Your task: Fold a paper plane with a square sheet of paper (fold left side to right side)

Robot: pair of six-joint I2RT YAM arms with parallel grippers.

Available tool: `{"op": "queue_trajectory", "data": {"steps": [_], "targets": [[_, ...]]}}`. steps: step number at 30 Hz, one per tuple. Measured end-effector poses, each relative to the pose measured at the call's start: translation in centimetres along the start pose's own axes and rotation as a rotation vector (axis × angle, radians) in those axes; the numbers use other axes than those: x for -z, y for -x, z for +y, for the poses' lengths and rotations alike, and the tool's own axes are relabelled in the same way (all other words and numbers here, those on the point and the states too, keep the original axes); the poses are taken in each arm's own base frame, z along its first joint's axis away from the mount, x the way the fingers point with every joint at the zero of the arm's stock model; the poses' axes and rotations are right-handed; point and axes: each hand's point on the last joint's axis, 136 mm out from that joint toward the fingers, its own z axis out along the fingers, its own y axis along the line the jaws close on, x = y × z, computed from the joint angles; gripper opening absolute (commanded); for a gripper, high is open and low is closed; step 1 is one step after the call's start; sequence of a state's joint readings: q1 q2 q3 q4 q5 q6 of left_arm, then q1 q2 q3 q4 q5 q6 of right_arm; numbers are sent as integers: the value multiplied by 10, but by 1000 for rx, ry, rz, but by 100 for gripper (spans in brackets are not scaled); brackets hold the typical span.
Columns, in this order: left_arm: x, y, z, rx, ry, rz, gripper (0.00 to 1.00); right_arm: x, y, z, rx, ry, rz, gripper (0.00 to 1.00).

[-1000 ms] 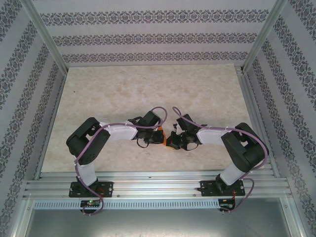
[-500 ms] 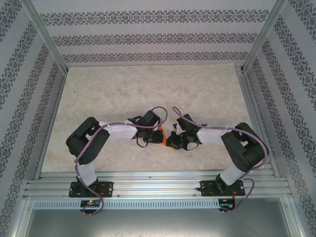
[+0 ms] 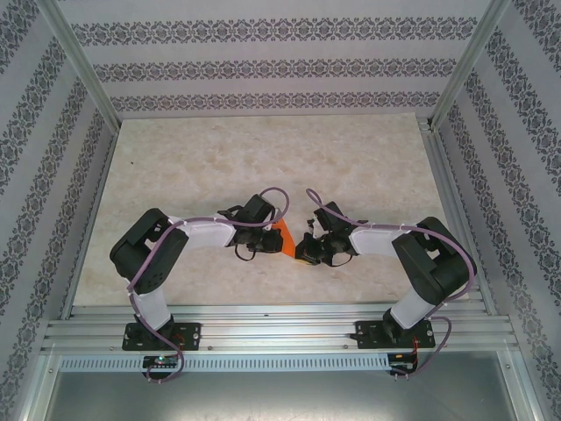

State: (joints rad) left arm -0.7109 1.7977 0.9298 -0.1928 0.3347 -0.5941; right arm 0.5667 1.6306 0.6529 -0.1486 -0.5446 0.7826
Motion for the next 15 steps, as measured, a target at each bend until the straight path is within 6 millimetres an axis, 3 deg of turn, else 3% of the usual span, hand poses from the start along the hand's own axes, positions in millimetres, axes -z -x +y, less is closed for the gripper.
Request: {"op": "queue_trajectory", "data": {"steps": [15], "targets": [[9, 8, 18, 8, -55, -28, 12, 0, 1, 1, 3, 3, -4, 8]]}}
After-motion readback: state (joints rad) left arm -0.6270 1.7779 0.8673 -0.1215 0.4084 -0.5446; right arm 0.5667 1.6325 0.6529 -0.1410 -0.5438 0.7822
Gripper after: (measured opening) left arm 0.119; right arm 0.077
